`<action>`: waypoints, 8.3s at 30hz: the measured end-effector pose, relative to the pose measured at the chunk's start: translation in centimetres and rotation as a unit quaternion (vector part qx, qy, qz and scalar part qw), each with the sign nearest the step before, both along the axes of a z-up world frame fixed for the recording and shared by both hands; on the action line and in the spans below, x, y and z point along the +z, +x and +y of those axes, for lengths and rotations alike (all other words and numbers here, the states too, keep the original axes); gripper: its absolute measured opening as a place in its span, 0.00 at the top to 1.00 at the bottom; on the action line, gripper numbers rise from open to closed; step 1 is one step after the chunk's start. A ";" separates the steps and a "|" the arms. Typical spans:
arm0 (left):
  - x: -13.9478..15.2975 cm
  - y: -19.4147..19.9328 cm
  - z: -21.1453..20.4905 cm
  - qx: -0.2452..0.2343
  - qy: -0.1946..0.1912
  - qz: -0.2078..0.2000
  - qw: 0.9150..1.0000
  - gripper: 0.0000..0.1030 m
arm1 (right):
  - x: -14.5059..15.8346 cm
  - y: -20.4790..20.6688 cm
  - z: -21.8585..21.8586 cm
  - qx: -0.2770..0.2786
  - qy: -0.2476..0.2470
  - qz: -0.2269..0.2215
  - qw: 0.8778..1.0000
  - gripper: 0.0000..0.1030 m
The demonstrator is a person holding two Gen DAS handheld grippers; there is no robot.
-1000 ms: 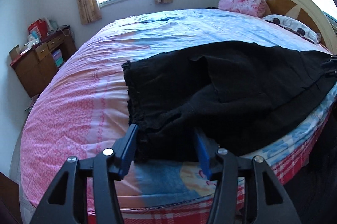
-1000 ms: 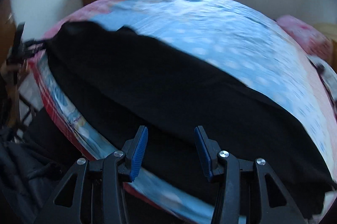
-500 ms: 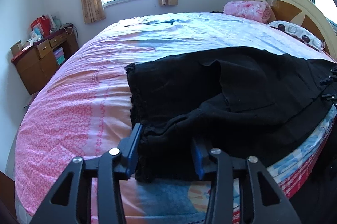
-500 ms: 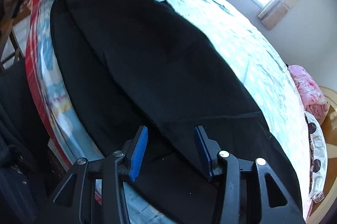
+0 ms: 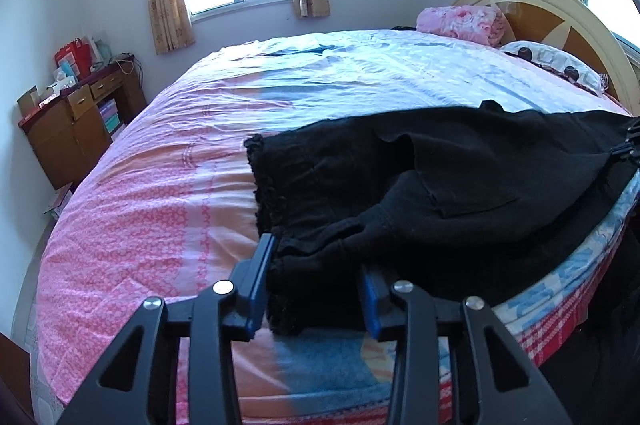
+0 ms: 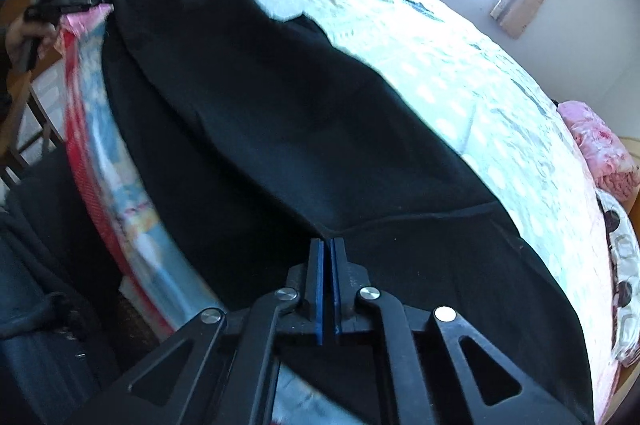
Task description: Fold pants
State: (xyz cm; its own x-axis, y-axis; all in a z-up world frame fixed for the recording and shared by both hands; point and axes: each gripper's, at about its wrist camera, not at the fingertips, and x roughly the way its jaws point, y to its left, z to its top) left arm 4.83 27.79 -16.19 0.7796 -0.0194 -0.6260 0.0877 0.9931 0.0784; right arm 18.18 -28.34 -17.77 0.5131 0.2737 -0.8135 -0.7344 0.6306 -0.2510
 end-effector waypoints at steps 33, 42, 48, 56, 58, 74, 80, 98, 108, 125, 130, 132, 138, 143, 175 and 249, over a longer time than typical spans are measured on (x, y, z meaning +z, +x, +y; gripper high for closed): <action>1.8 -3.6 -1.7 0.037 0.009 -0.039 0.998 0.20 | 4.6 4.8 0.5 0.025 0.161 0.104 0.981 0.51; 1.5 3.0 -2.7 0.043 -0.007 -0.014 0.999 0.19 | 4.1 15.1 9.8 -0.029 0.264 0.222 0.938 0.51; 1.2 5.2 -2.6 0.037 -0.010 -0.002 0.999 0.19 | -0.2 20.1 14.1 -0.074 0.281 0.324 0.900 0.51; 0.3 6.7 -2.8 0.031 -0.010 0.009 0.999 0.19 | -1.8 22.7 15.9 -0.093 0.273 0.331 0.898 0.95; 0.0 7.2 -2.9 0.036 0.002 0.014 0.999 0.19 | -1.6 23.5 15.5 -0.106 0.281 0.321 0.898 0.95; 4.2 5.0 -8.2 0.010 -0.001 -0.012 1.000 0.19 | 0.6 19.3 6.7 -0.157 0.302 0.273 0.900 0.43; 4.3 6.1 -19.0 -0.118 -0.044 -0.006 0.992 0.19 | 2.2 11.2 -9.7 -0.277 0.336 0.225 0.871 0.43; 2.0 6.2 -43.9 -0.360 -0.069 0.045 0.929 0.21 | 2.0 1.0 -37.5 -0.547 0.451 0.090 0.699 0.43; -1.4 6.4 -46.5 -0.401 -0.058 0.104 0.908 0.47 | 4.4 1.2 -38.2 -0.501 0.455 0.017 0.736 0.94; -1.2 7.1 -46.3 -0.416 -0.049 0.115 0.901 0.69 | -0.1 -3.7 -40.0 -0.529 0.434 0.041 0.728 0.94; -0.9 6.4 -46.2 -0.427 -0.047 0.115 0.896 0.75 | 0.5 -3.7 -39.6 -0.518 0.440 0.029 0.733 0.94; -1.2 6.0 -46.6 -0.429 -0.027 0.112 0.896 0.75 | 0.6 -3.3 -39.9 -0.513 0.454 0.029 0.728 0.94; -1.1 5.5 -46.9 -0.437 -0.018 0.107 0.893 0.61 | 0.7 -3.3 -40.6 -0.510 0.472 0.029 0.718 0.94; -1.8 4.4 -47.8 -0.446 0.025 0.088 0.891 0.53 | 0.7 -3.2 -40.3 -0.504 0.470 0.027 0.724 0.94; -0.9 4.4 -44.4 -0.410 -0.006 0.098 0.907 0.35 | 2.9 -7.7 -44.6 -0.568 0.437 -0.019 0.697 0.41; -2.1 5.1 -45.2 -0.422 -0.020 0.084 0.903 0.13 | 3.8 2.2 -36.1 -0.399 0.174 0.089 0.896 0.66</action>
State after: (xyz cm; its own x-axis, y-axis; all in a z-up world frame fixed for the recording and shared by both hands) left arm 9.92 -17.45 -18.25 0.3703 -0.5870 -0.7199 0.8211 0.5693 -0.0418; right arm 20.34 -64.40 -13.98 0.5294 0.1302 -0.8383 -0.0242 0.9901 0.1385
